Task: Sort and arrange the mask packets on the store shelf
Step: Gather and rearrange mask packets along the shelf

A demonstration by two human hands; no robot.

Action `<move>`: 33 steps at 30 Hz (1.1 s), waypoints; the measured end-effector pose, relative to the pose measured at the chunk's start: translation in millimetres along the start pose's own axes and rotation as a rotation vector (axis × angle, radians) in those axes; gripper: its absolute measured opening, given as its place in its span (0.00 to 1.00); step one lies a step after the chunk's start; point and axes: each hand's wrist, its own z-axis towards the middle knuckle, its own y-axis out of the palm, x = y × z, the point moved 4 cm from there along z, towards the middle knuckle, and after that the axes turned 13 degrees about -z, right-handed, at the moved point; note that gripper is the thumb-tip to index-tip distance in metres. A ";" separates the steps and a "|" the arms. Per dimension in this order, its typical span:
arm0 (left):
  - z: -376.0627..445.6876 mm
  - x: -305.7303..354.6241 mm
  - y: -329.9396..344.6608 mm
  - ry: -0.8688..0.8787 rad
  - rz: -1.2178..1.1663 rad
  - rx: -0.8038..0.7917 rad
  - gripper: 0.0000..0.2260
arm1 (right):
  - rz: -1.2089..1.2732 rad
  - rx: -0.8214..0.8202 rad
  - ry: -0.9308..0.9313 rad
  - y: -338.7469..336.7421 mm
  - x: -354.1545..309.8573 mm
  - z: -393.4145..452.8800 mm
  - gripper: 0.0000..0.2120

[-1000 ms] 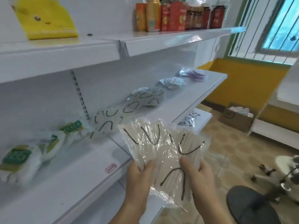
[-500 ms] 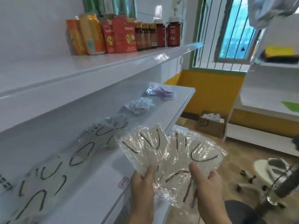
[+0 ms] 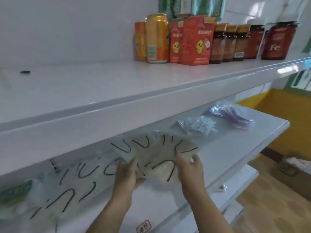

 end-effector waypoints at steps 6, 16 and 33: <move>-0.3 14.3 -30.3 0.155 0.350 0.198 0.07 | -0.125 -0.131 -0.084 4.4 -18.8 19.0 0.37; -42.3 -36.7 -52.5 0.389 0.919 0.162 0.20 | -0.602 -0.311 -0.462 15.4 28.2 -15.5 0.18; 13.5 -9.3 -112.9 0.290 1.616 -0.123 0.31 | -1.007 -0.471 -0.602 158.9 38.5 -15.7 0.22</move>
